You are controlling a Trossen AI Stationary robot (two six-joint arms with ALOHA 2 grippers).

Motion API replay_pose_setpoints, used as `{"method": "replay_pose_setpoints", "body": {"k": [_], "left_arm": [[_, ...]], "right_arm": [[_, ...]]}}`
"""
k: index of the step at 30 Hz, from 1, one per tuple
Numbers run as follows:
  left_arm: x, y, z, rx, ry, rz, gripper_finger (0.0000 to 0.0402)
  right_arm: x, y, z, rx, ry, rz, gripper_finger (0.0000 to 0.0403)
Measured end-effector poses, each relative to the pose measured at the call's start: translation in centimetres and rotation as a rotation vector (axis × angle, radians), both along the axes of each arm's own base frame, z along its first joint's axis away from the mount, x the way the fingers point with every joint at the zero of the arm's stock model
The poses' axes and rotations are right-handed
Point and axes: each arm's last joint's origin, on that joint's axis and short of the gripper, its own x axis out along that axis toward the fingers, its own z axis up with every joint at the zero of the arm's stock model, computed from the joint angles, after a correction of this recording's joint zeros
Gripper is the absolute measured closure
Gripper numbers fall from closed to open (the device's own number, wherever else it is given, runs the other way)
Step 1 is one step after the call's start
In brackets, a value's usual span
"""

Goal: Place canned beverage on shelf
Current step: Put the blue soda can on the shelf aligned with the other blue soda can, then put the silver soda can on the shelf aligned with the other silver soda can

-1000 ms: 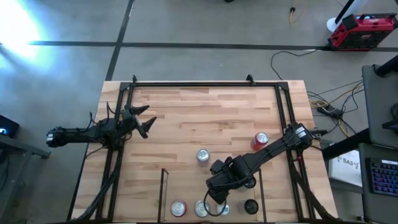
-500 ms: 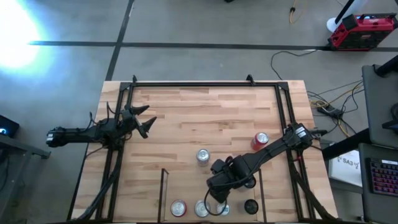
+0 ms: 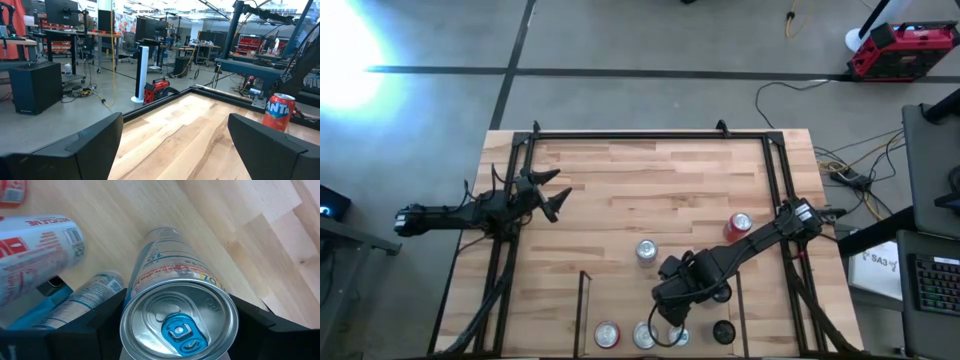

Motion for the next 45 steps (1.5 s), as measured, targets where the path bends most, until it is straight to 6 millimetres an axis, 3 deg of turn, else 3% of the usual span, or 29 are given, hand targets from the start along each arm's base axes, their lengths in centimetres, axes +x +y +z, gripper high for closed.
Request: {"method": "replay_pose_setpoints", "body": {"k": [6,16,31,45], "left_arm": [[0.0,0.0,0.0,0.000,0.001,0.000,0.0056],[0.0,0.0,0.0,0.000,0.000,0.000,0.0056],[0.0,0.0,0.0,0.000,0.001,0.000,0.0056],[0.0,0.0,0.0,0.000,0.000,0.000,0.0056]], "right_arm": [[0.1,0.1,0.2,0.006,-0.014,0.008,0.0133],[0.0,0.1,0.2,0.003,-0.004,-0.001,0.0025],[0.1,0.3,1.9,0.082,-0.031,-0.018,0.0021],[0.5,0.2,3.3,0.045,-0.132,0.009,0.0021]]}}
